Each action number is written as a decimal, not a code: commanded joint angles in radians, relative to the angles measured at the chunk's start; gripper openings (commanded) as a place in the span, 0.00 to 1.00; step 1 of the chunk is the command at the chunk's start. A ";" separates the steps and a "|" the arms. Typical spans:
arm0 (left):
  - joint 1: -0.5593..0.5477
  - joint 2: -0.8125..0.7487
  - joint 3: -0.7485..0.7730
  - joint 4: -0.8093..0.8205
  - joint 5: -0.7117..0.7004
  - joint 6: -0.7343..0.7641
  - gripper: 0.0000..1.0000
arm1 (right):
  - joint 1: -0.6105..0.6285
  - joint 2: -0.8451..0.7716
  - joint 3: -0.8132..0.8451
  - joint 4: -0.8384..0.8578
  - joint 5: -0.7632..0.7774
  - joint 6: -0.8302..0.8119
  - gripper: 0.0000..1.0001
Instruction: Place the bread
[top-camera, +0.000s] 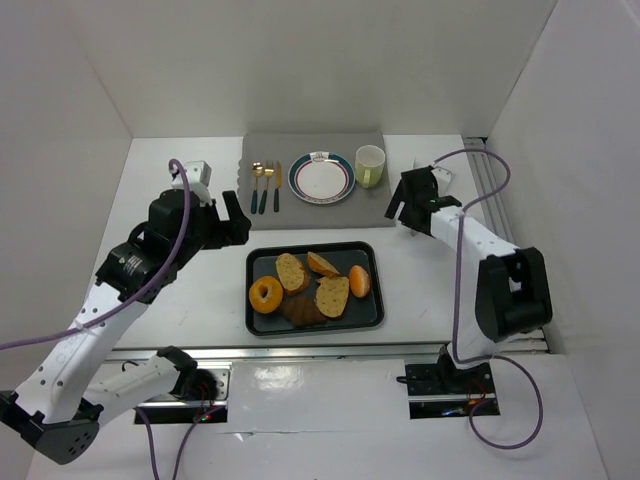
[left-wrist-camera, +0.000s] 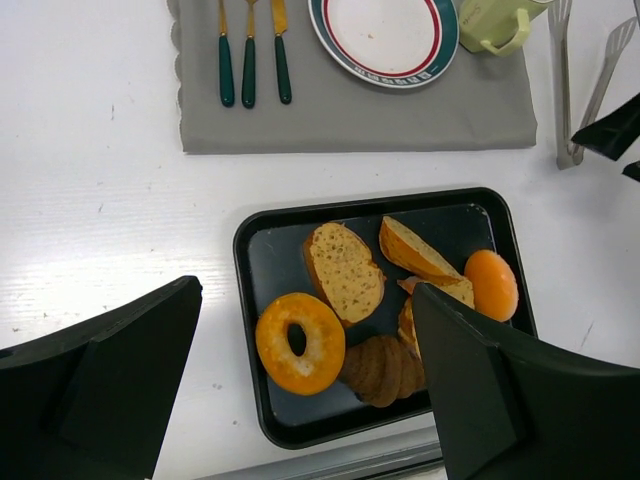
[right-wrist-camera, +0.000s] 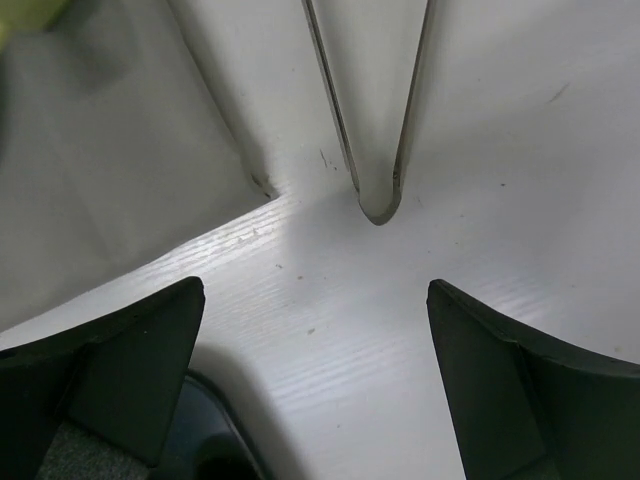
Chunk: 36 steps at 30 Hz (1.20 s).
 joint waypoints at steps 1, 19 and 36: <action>0.012 0.004 0.000 0.029 0.004 -0.001 1.00 | -0.013 0.079 0.060 0.048 -0.032 -0.051 1.00; 0.021 -0.007 -0.032 -0.001 -0.079 0.010 1.00 | -0.157 0.449 0.263 0.201 0.000 -0.151 0.93; 0.021 0.013 -0.032 0.029 -0.060 0.000 1.00 | -0.181 0.434 0.268 0.295 0.020 -0.132 0.24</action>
